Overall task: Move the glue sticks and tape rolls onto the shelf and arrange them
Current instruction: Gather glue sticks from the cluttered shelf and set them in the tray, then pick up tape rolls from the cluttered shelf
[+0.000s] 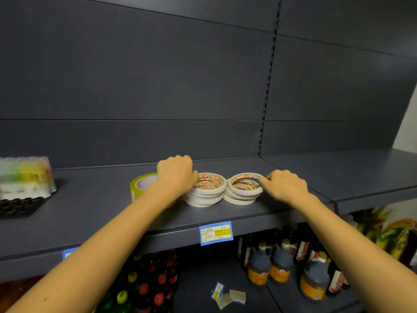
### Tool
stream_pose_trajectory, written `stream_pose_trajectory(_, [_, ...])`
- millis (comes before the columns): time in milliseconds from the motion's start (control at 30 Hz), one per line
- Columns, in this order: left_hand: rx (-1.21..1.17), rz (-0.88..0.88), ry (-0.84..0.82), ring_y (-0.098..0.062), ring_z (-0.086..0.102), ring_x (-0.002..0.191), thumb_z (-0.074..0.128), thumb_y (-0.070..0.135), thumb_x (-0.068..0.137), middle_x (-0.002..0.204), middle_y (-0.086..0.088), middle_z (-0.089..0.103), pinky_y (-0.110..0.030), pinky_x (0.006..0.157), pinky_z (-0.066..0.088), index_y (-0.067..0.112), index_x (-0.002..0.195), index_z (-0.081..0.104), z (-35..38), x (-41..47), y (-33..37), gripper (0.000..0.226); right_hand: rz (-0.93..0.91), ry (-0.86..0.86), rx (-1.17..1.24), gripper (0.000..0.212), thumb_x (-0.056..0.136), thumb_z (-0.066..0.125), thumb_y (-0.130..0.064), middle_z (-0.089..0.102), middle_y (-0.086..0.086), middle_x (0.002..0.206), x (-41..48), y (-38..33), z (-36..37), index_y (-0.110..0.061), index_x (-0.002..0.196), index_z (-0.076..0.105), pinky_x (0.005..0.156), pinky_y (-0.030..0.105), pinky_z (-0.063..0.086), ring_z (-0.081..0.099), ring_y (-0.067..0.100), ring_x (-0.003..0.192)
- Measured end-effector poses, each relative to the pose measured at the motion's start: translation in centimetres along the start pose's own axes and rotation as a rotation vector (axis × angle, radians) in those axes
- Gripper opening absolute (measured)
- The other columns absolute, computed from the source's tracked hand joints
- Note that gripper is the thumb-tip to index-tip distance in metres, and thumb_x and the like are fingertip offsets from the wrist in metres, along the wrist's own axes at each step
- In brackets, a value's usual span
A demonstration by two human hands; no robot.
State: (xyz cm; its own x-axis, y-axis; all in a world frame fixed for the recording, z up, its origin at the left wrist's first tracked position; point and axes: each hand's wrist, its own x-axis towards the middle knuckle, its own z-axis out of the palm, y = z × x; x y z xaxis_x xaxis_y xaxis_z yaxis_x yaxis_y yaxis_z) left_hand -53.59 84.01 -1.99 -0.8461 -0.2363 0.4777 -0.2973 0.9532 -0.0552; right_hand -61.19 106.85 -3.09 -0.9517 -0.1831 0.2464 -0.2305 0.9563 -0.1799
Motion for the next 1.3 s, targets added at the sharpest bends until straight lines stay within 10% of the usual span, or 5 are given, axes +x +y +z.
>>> stream_pose_trajectory(267, [-0.027,-0.056,0.169,-0.026,0.059,0.084,0.042,0.035,0.094,0.097,-0.008,0.065,-0.031,0.062,0.039,0.012,0.106,0.050,-1.2,-3.1,-2.2,0.027,-0.168,0.106,-0.090,0.052,0.093,0.033,-0.060,0.063,0.010,0.105,1.4,-0.7,-1.2,-0.015,0.095,0.059,0.070,0.032,0.037,0.056,0.031,0.093])
stream_pose_trajectory(467, [0.046,-0.163,0.168,-0.027,0.056,0.092,0.044,0.033,0.091,0.097,-0.007,0.064,-0.034,0.068,0.039,0.010,0.099,0.054,-2.6,-7.0,-6.1,0.027,-0.688,0.173,0.318,0.016,0.092,0.049,-0.037,0.059,-0.003,0.104,-0.6,-8.8,-1.8,-0.024,0.097,0.057,0.070,0.030,0.037,0.054,0.022,0.090])
stream_pose_trajectory(767, [0.218,-0.440,0.085,-0.026,0.054,0.105,0.045,0.040,0.092,0.112,-0.006,0.060,-0.036,0.078,0.042,0.012,0.108,0.053,-5.6,-17.2,-17.4,0.033,-1.168,0.001,0.348,0.030,0.093,0.049,-0.037,0.055,-0.005,0.123,-7.4,-23.9,1.0,-0.026,0.121,0.053,0.090,0.035,0.043,0.049,0.019,0.116])
stream_pose_trajectory(1300, [0.333,-0.637,0.065,-0.019,0.056,0.103,0.043,0.044,0.092,0.110,-0.001,0.062,-0.033,0.083,0.046,0.016,0.110,0.055,-11.3,-32.3,-39.7,0.035,-1.415,-0.111,0.349,0.036,0.096,0.046,-0.036,0.053,-0.005,0.131,-21.2,-49.5,3.2,-0.026,0.129,0.049,0.088,0.035,0.046,0.052,0.018,0.117])
